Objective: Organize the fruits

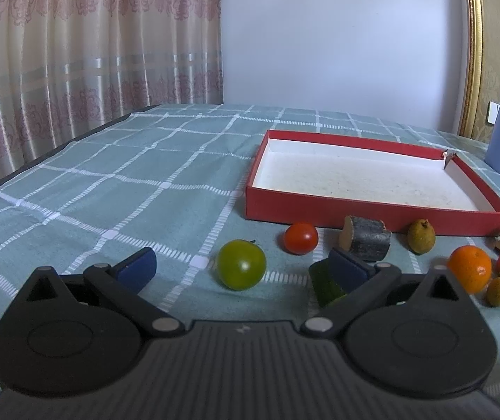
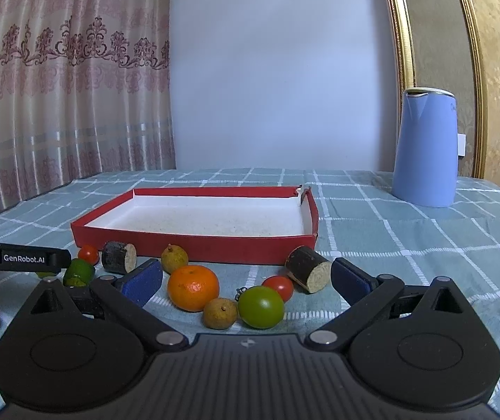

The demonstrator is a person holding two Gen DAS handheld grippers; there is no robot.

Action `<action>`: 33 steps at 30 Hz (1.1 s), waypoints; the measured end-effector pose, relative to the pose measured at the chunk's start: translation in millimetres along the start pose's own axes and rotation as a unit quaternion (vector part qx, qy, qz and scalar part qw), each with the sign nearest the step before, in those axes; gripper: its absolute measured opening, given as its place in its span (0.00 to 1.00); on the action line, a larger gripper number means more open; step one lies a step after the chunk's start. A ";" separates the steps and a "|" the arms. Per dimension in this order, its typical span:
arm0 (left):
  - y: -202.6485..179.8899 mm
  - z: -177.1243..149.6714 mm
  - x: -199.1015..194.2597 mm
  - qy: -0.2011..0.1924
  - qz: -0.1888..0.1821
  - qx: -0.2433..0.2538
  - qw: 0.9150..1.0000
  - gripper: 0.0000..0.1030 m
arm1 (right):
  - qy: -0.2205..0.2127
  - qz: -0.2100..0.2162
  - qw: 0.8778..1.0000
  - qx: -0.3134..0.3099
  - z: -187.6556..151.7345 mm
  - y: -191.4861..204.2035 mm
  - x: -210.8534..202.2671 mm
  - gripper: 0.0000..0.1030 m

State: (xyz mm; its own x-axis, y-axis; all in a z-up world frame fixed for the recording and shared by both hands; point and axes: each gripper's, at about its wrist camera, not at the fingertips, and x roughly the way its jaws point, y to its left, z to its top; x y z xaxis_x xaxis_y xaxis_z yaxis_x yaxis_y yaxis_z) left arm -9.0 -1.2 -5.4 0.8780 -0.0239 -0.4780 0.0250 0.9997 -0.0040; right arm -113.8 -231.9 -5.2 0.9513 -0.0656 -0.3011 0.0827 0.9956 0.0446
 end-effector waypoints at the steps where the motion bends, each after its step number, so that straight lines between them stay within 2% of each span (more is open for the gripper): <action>1: 0.0 0.0 -0.1 0.000 0.000 0.000 1.000 1.00 | 0.001 0.004 1.000 0.003 0.5 -1.5 0.1 1.00; 7: 1.0 0.4 -1.1 -0.002 -0.001 0.001 1.000 1.00 | 0.008 0.023 0.999 0.025 2.1 -10.0 0.4 1.00; 19: 0.0 0.7 -1.3 -0.006 -0.005 -0.001 1.000 1.00 | 0.040 0.033 0.998 -0.038 2.0 -22.4 -6.6 0.99; 22: -0.3 0.6 -0.9 -0.005 -0.005 -0.002 1.000 1.00 | 0.060 0.047 0.996 -0.035 2.8 -26.9 0.1 0.92; 24: -0.2 0.1 -1.2 -0.005 -0.007 -0.003 1.000 1.00 | 0.080 0.059 0.995 -0.031 3.6 -29.3 7.8 0.67; 25: -0.4 0.0 -0.8 -0.005 -0.008 -0.003 1.000 1.00 | 0.089 0.059 0.994 -0.028 4.0 -30.0 11.7 0.62; 33: 3.0 -1.8 -0.2 -0.003 -0.016 -0.010 1.000 1.00 | 0.123 0.066 0.990 -0.011 6.4 -34.1 32.4 0.58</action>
State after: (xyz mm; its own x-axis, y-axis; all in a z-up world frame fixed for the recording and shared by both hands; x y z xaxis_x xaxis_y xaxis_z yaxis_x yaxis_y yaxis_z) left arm -10.0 1.8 -6.9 0.8796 -0.0552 -0.4725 0.0427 0.9984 -0.0371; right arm -83.9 -268.4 -10.4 0.8524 0.0807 -0.5166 -0.0464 0.9958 0.0789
